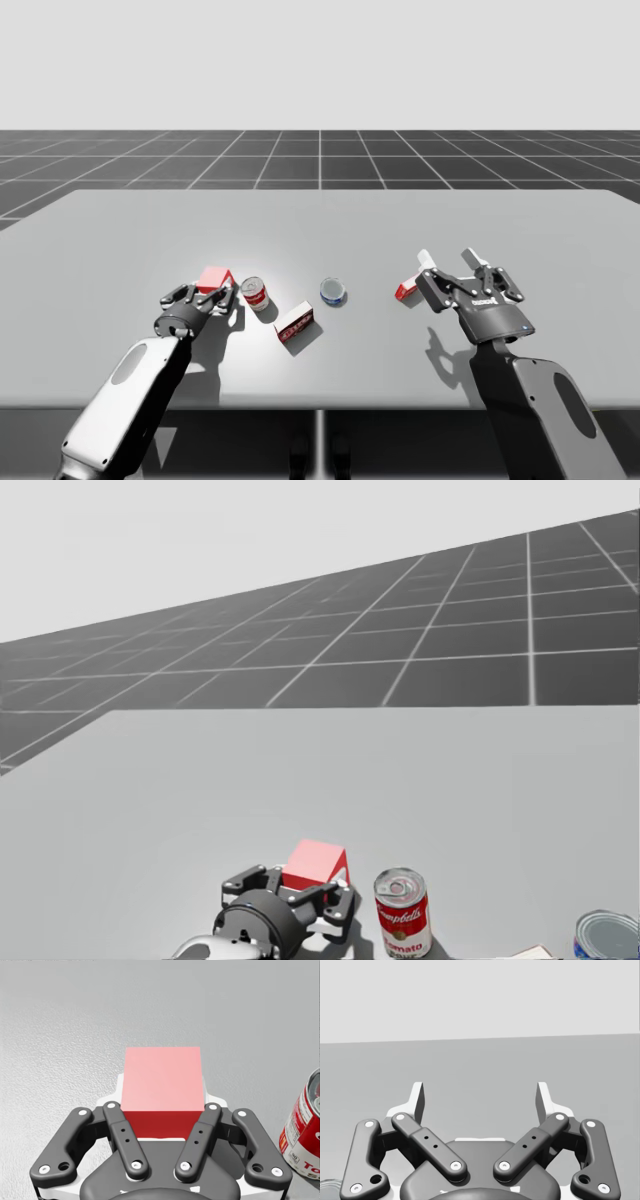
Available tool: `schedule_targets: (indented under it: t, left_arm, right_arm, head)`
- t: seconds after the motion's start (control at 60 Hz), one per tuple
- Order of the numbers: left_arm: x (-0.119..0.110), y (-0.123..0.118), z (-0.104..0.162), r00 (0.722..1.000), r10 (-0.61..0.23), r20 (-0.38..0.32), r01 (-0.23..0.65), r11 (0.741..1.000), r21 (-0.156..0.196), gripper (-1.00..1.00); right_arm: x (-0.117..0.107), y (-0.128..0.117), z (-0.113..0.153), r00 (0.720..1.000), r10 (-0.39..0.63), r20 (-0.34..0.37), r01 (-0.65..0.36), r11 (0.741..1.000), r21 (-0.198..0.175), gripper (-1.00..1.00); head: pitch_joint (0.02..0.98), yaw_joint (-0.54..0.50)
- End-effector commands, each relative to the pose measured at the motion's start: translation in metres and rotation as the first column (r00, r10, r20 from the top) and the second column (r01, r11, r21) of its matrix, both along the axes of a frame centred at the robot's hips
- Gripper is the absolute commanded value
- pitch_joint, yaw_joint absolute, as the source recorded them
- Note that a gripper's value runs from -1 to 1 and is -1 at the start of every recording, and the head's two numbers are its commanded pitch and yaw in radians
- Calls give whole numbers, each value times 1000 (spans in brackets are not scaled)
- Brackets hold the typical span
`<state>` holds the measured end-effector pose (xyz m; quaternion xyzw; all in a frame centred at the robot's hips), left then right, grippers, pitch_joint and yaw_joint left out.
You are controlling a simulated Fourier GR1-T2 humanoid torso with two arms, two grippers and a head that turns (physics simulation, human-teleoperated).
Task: Find the red cube and pick it up.
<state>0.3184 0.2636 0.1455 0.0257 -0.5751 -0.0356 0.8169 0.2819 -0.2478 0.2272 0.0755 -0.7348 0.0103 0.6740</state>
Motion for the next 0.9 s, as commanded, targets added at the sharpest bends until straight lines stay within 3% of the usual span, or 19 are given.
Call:
schedule_targets:
  t: [0.017, 0.167, 0.267, 0.367, 0.9]
  left_arm:
    - [-8, -6, -18, 992, -104, -65, 103, 995, -13, 1000]
    - [-11, -7, -4, 993, -111, -35, 111, 994, -2, 1000]
    - [-12, -9, 17, 993, -121, 6, 121, 990, 66, 1000]
    - [-10, -9, 34, 991, -129, 34, 124, 986, 108, 1000]
    - [6, -1, 124, 971, -115, 207, 80, 982, 170, 1000]
  right_arm:
    - [0, -1, 0, 1000, -3, 0, 3, 1000, -2, -1000]
    - [0, -1, 0, 1000, -4, 0, 4, 1000, -2, -1000]
    - [0, -2, 0, 1000, -4, -1, 4, 1000, -2, -1000]
    - [1, -3, 0, 1000, -5, -2, 5, 1000, -3, -1000]
    - [2, -4, 0, 1000, -9, -1, 9, 1000, -6, -1000]
  head:
    - [432, 423]
    - [427, 421]
    - [424, 424]
    - [421, 426]
    - [414, 424]
